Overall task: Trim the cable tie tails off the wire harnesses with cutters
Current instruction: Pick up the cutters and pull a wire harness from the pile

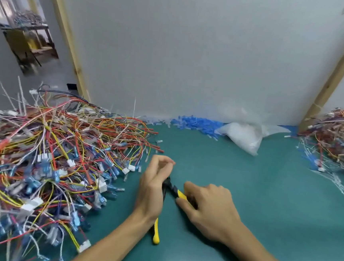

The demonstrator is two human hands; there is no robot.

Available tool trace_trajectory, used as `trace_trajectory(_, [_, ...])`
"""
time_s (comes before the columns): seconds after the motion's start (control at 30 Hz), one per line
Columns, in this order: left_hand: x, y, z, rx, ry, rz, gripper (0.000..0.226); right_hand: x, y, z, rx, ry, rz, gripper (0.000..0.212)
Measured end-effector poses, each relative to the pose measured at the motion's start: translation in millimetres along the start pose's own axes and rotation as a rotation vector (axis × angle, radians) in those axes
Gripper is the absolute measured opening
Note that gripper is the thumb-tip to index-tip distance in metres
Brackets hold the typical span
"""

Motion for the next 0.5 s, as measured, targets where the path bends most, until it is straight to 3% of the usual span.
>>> trace_trajectory(0.1, [1,8,-10,-0.060,0.010,-0.059,0.019,1,-1,-1,0.029,-0.013,0.019,0.040])
trace_trajectory(0.3, [-23,-1,-19,-0.011,0.013,-0.084,0.032,8,13,-7,0.057,-0.061,0.029,0.043])
trace_trajectory(0.5, [-18,1,-14,-0.075,0.029,-0.064,0.034,1,12,-2,0.055,-0.056,0.084,0.045])
Point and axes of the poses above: each hand's wrist, its own z-axis towards the middle knuckle, its own y-axis out of the back of the hand, x = y × z, the point moved 6 cm from there along z, towards the middle knuckle, and after that the axes turned 10 degrees about -y, right-handed, at the moved point
